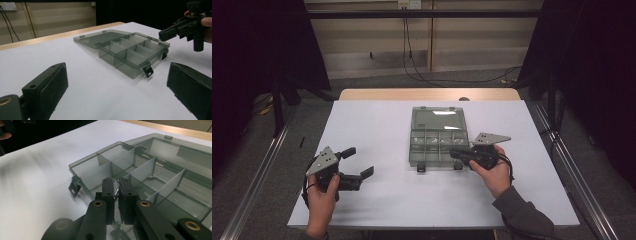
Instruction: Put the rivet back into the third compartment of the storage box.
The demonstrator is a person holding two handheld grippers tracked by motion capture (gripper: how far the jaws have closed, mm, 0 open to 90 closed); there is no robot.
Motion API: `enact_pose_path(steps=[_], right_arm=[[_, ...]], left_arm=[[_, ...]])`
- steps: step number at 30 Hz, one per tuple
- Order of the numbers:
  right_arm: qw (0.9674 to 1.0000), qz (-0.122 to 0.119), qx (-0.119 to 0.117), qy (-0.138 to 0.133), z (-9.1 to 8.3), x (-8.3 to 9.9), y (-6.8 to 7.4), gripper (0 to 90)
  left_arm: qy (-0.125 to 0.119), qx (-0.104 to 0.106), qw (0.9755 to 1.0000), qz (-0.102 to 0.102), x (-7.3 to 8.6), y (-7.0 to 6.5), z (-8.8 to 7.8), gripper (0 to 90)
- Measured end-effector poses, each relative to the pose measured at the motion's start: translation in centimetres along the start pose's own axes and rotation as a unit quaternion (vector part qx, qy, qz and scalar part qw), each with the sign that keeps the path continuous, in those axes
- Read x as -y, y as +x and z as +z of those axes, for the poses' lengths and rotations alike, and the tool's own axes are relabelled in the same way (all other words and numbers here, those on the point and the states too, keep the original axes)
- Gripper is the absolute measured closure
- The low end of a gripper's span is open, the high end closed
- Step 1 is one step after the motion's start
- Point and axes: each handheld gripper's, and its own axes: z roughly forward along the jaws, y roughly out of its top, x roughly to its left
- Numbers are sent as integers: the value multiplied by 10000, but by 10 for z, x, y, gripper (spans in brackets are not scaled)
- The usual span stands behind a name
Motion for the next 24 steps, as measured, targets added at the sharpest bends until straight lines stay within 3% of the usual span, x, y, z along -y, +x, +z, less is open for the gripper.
enact_pose_path(steps=[16, 24], right_arm=[[9990, 41, 444, -28, 16, -14, -18, 847], [9975, 182, 687, -3, 25, -22, -30, 847]], left_arm=[[-24, 55, 10000, -50, 1, 0, 1, 35], [4, 33, 10000, -38, 1, 1, 1, 34]])
